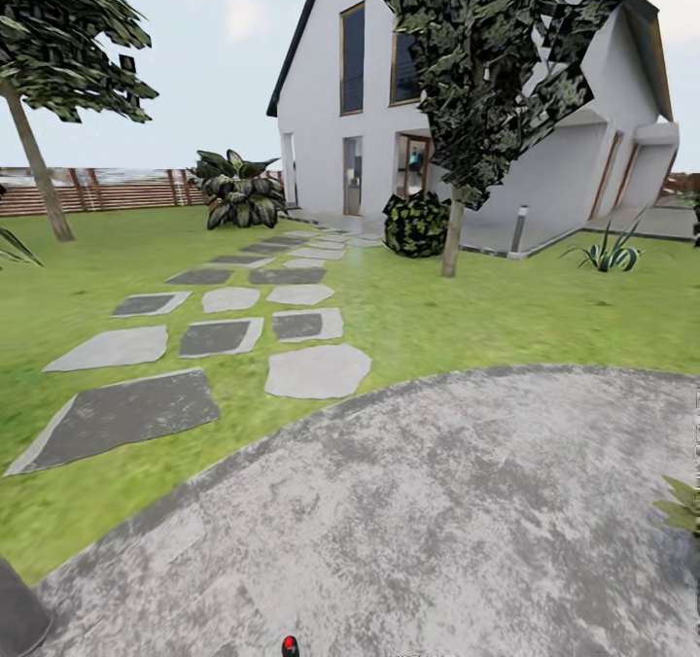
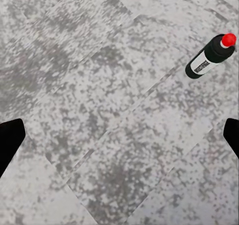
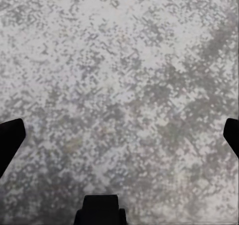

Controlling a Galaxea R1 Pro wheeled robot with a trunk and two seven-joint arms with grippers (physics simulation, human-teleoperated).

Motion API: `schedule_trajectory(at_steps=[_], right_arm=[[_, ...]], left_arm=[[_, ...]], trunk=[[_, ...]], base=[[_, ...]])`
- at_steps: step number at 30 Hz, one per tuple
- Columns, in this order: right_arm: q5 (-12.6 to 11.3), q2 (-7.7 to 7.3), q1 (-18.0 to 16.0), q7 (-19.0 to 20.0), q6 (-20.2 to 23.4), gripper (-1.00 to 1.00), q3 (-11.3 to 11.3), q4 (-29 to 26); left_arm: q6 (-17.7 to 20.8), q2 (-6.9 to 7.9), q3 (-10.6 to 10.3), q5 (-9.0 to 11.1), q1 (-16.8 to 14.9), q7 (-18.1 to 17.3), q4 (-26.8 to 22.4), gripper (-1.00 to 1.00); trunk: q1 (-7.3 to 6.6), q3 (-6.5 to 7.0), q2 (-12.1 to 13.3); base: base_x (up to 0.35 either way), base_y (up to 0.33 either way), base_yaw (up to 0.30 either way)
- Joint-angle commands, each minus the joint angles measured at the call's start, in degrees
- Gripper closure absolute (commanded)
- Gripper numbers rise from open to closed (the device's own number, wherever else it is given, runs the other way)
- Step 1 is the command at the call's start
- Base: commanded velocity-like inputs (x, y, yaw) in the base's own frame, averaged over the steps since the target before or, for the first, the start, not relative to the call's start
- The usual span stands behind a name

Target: Pick up the pesticide atomizer in the garden and spray insectifuge to fully cover both potted plants in the garden.

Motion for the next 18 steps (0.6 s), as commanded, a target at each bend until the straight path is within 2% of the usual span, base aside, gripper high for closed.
schedule_trajectory(at_steps=[1, 7, 18], right_arm=[[0.0, 0.0, 0.0, 0.0, -0.1, -1.0, 0.0, 0.0], [0.0, 0.0, 0.0, 0.0, -0.1, -1.0, 0.0, 0.0], [0.0, 0.0, 0.0, 0.0, -0.1, -1.0, 0.0, 0.0]], left_arm=[[-0.2, -0.01, 0.2, 0.1, 0.0, -0.1, 0.0, -1.0], [-0.2, -0.01, 0.3, 0.1, 0.0, -0.1, 0.0, -1.0], [-0.2, -0.01, 0.3, 0.1, 0.0, -0.1, 0.0, -1.0]], trunk=[[-0.01, -0.05, 0.0], [-0.01, -0.05, 0.0], [-0.01, -0.05, 0.0]], base=[[0.0, 0.337, -0.26], [0.028, 0.338, -0.261], [0.096, 0.338, -0.261]])
